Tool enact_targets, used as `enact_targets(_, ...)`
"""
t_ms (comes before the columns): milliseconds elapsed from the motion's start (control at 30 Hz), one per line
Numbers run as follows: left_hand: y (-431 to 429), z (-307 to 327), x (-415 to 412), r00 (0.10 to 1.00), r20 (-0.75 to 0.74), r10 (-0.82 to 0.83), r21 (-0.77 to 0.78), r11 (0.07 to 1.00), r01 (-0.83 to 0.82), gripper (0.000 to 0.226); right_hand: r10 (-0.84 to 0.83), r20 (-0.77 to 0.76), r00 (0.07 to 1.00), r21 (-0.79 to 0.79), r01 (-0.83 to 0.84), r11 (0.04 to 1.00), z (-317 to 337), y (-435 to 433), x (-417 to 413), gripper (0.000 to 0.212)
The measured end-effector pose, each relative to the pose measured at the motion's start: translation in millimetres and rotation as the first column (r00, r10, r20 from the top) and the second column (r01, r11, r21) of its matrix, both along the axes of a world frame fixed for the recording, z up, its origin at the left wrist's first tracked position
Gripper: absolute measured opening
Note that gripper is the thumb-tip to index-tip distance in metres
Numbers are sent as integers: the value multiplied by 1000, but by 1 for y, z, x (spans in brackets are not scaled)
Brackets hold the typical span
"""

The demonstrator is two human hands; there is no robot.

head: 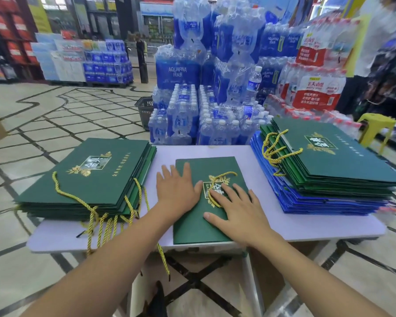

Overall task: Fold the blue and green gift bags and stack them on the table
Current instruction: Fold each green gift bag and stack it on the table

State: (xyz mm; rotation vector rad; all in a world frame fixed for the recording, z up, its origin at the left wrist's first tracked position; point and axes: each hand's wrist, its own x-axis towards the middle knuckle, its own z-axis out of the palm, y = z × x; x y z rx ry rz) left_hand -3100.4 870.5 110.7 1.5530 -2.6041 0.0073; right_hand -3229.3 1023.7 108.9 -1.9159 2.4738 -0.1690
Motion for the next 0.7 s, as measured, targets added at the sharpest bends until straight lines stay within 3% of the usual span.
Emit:
enact_targets(100,5,-2,11,999,-40,-4,31,1000,5,75,-11,34,999,-31,12,999,1,1,1,82)
enact_targets(200,4,7,15,944,-329,-37,101,992,74,56,-24,58,998,-63,27,998,1,0,-1,86)
enact_targets(300,14,23,15,743,-660,113,354,919,174,56,-36,83,996,-112,45,993,0,-1,-3,86)
enact_targets(400,21,33,13,554,-777,299,470,861,195,56,-31,106,994,-149,47,988,0,0,-4,83)
enact_targets(567,15,36,13,162,-798,581,602,761,241,45,-25,140,990,-188,52,981,2,3,-4,76)
enact_targets(700,9,50,24,-43,-702,711,661,672,333,38,-23,187,982,-218,65,974,3,5,-6,73)
